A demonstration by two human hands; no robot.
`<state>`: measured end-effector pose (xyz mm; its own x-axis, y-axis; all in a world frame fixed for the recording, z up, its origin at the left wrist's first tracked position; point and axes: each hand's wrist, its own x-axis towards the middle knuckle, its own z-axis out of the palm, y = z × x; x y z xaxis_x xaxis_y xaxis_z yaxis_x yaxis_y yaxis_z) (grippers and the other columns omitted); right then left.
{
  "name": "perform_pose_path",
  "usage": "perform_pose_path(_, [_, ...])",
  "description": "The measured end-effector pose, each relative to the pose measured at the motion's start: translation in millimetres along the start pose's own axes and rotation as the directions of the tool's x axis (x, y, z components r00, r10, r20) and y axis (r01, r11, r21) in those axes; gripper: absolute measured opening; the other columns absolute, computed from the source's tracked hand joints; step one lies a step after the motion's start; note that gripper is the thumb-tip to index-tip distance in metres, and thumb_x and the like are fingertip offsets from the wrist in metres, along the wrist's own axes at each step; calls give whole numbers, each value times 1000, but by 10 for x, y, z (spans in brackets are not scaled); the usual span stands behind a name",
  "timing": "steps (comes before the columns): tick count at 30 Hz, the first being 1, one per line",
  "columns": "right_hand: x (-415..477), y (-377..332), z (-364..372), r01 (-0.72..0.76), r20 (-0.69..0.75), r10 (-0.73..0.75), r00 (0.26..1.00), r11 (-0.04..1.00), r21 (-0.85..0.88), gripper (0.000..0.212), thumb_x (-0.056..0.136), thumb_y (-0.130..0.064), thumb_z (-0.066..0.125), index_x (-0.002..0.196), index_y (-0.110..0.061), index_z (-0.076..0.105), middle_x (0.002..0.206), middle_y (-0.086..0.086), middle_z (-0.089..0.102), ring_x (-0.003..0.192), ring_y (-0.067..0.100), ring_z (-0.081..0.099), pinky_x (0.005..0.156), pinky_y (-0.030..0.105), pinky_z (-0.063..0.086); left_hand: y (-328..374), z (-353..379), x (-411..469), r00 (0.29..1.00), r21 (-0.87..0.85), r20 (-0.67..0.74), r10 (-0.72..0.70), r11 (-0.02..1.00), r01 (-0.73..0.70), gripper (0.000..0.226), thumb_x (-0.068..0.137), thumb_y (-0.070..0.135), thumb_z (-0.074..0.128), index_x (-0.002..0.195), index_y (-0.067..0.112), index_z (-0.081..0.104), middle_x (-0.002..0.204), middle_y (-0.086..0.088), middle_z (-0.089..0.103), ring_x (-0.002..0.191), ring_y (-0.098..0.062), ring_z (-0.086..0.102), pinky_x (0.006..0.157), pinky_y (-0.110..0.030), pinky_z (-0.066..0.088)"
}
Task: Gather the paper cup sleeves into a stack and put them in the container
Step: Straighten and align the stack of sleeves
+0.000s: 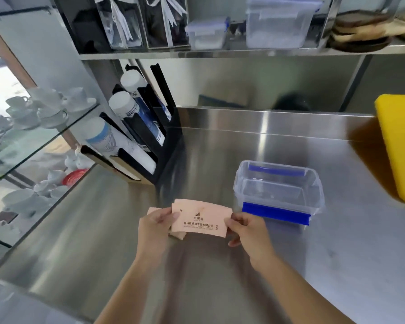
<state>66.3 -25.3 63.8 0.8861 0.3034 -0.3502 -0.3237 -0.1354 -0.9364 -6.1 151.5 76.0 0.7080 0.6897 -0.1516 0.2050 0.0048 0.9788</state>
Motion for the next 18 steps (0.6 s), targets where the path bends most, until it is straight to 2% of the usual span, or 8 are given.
perform_pose_path(2, [45, -7, 209, -22, -11, 22, 1000, 999, 27, 5, 84, -5, 61, 80, -6, 65, 83, 15, 73, 60, 17, 66, 40, 23, 49, -11, -171, 171, 1000, 26, 7, -25, 999, 25, 16, 79, 0, 64, 79, 13, 73, 52, 9, 70, 56, -10, 65, 68, -29, 55])
perform_pose_path(4, [80, -17, 403, -53, -20, 53, 998, 998, 21, 5, 84, -5, 61, 81, -3, 64, 76, 12, 71, 52, 11, 64, 39, 23, 50, -30, -318, 324, 998, 44, 27, -57, 998, 55, 20, 80, 5, 66, 70, 21, 73, 53, 9, 72, 65, -24, 68, 75, -38, 55])
perform_pose_path(7, [140, -8, 648, -90, -44, 90, 995, 996, 7, 8, 84, -5, 61, 76, -4, 64, 67, 9, 67, 45, 11, 60, 39, 23, 50, -51, -491, 522, 995, 79, 49, -87, 993, 83, 24, 80, 9, 67, 64, 25, 72, 55, 6, 73, 64, -20, 69, 71, -33, 56])
perform_pose_path(9, [179, 5, 789, -115, -71, 114, 991, 993, -5, 16, 84, -6, 61, 69, -8, 63, 65, 10, 66, 46, 15, 59, 40, 25, 52, -80, -575, 653, 990, 102, 69, -126, 988, 119, 21, 79, 8, 67, 65, 22, 72, 66, -4, 75, 65, -18, 70, 65, -29, 59])
perform_pose_path(11, [211, 32, 917, -141, -98, 139, 985, 990, -12, 20, 85, -5, 60, 65, -10, 61, 63, 9, 65, 45, 16, 59, 40, 26, 52, -115, -645, 786, 981, 125, 88, -175, 979, 163, 17, 78, 9, 69, 64, 19, 72, 75, -12, 76, 72, -27, 72, 72, -39, 60])
perform_pose_path(13, [228, 59, 1024, -169, -117, 165, 979, 985, -28, 22, 86, -5, 59, 64, -10, 59, 60, 8, 63, 42, 14, 58, 39, 26, 52, -166, -708, 890, 975, 161, 89, -203, 969, 187, 20, 76, 11, 71, 59, 19, 71, 68, -9, 75, 66, -29, 72, 80, -48, 58])
perform_pose_path(15, [241, 85, 1098, -193, -135, 185, 973, 980, -49, 25, 86, -5, 59, 62, -10, 57, 57, 8, 61, 41, 14, 57, 40, 27, 51, -224, -757, 942, 972, 194, 88, -220, 960, 200, 18, 75, 13, 72, 59, 19, 71, 66, -8, 75, 63, -29, 71, 80, -50, 58])
perform_pose_path(18, [248, 103, 1152, -219, -155, 202, 967, 971, -101, 24, 86, -2, 56, 63, -9, 55, 56, 9, 59, 45, 19, 56, 40, 26, 50, -276, -796, 979, 969, 247, 88, -231, 948, 203, 16, 75, 16, 71, 59, 19, 71, 68, -9, 75, 70, -32, 71, 79, -49, 58])
